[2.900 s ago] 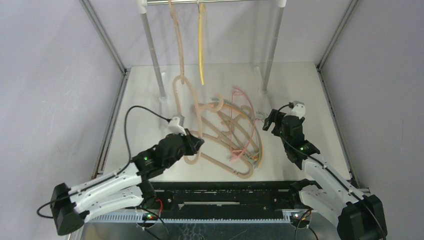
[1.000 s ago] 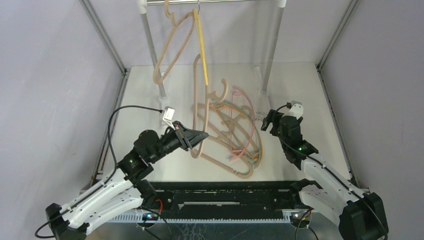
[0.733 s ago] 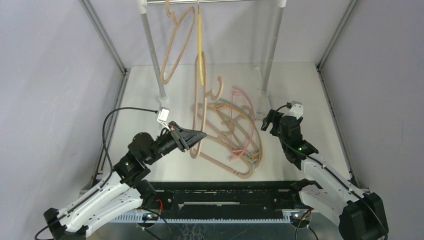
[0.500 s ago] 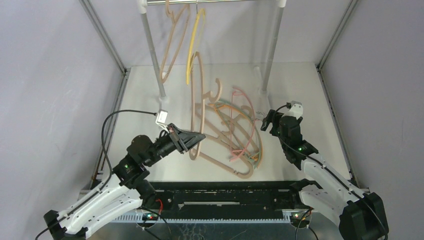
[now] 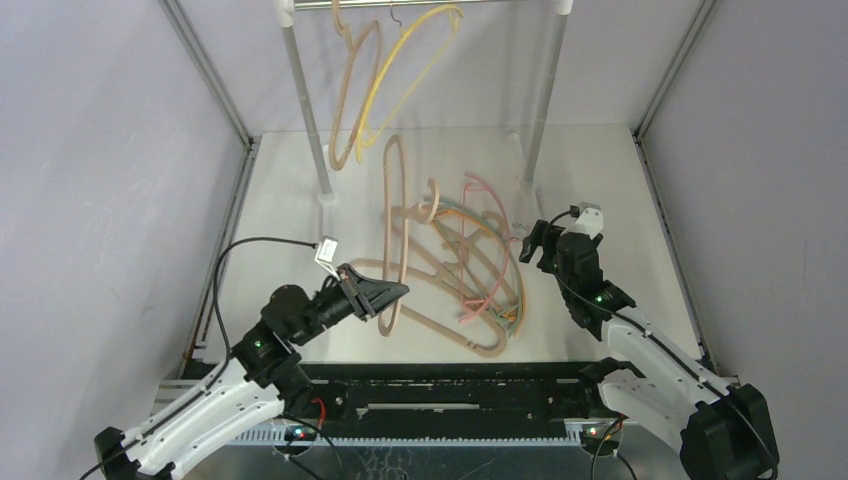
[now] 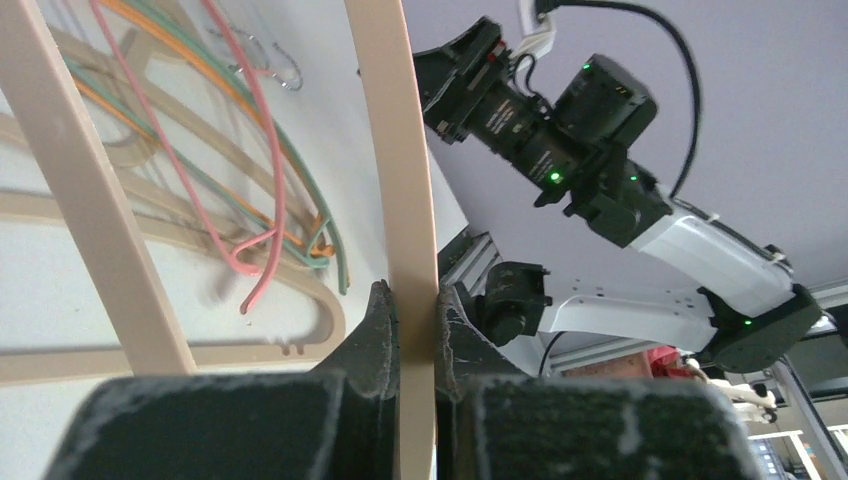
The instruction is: Organize the hangers
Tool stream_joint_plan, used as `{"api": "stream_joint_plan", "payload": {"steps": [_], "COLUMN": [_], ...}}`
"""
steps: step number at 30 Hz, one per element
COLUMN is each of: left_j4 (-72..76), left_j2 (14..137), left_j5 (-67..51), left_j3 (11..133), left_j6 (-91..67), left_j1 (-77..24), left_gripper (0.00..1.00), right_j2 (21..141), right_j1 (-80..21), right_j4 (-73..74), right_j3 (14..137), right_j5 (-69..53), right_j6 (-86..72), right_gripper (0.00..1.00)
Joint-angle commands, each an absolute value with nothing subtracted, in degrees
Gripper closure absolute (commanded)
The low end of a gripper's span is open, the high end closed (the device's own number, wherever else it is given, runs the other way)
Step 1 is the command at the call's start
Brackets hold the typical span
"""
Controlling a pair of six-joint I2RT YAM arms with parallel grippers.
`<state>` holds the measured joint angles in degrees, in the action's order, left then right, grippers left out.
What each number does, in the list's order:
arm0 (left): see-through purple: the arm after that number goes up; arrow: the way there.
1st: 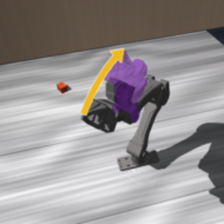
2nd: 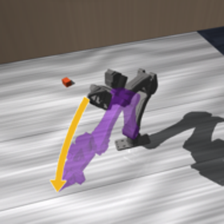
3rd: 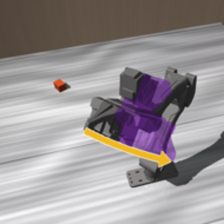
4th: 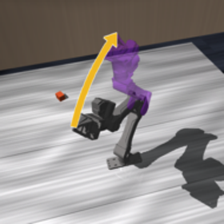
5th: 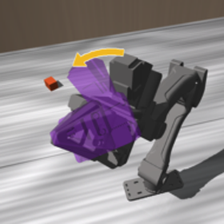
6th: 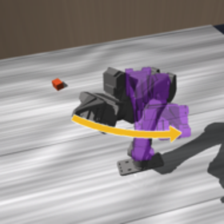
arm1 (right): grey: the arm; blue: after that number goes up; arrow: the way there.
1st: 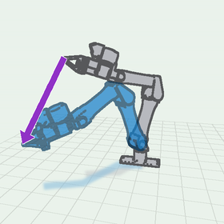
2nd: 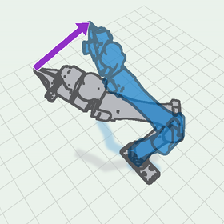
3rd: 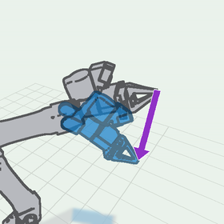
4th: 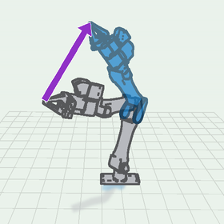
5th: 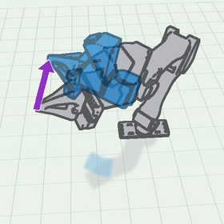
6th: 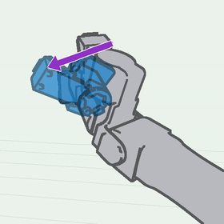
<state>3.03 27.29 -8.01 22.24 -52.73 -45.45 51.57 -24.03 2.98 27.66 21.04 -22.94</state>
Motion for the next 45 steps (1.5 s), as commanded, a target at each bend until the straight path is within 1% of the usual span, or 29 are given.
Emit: {"api": "stream_joint_plan", "payload": {"steps": [1,5,11,18,23,25,32,38,42,45], "left_j4": [8.0,7.2,0.1,0.9,2.0,2.2,4.0,4.7,4.3,2.9], "left_j2": [24.1,20.1,15.0,17.6,17.7,17.6,20.0,21.6,19.0,13.1], "left_j5": [-9.2,-8.7,-6.1,-6.8,-6.9,-7.0,-8.4,-9.2,-6.1,-0.7], "left_j3": [21.9,19.2,19.0,20.0,18.9,18.6,19.4,19.6,18.0,16.6], "left_j6": [-54.0,-55.9,-54.8,-53.8,-53.6,-53.5,-52.9,-52.7,-53.0,-52.4], "left_j1": [-44.6,-43.8,-42.3,-42.3,-42.3,-42.3,-42.3,-42.3,-42.3,-42.3], "left_gripper": [1.00,1.00,1.00,1.00,1.00,1.00,1.00,1.00,1.00,1.00], "right_j2": [51.3,52.2,54.0,56.7,58.7,59.4,61.2,60.0,59.5,59.5], "right_j1": [-24.6,-25.0,-26.5,-30.9,-31.6,-32.0,-32.9,-33.0,-33.0,-33.1], "right_j4": [0.2,0.2,-0.3,0.4,1.5,1.2,2.6,3.0,3.1,3.1], "right_j3": [27.8,28.6,29.5,35.0,42.6,43.8,44.2,43.0,42.5,42.3], "right_j5": [22.2,22.2,22.8,24.6,22.1,21.9,22.9,23.6,23.9,23.9], "right_j6": [-22.7,-22.5,-22.4,-20.6,-19.7,-19.7,-20.1,-20.1,-20.1,-20.3], "right_gripper": [0.02,0.03,0.03,0.03,0.03,0.03,0.03,0.02,0.03,0.03]}}
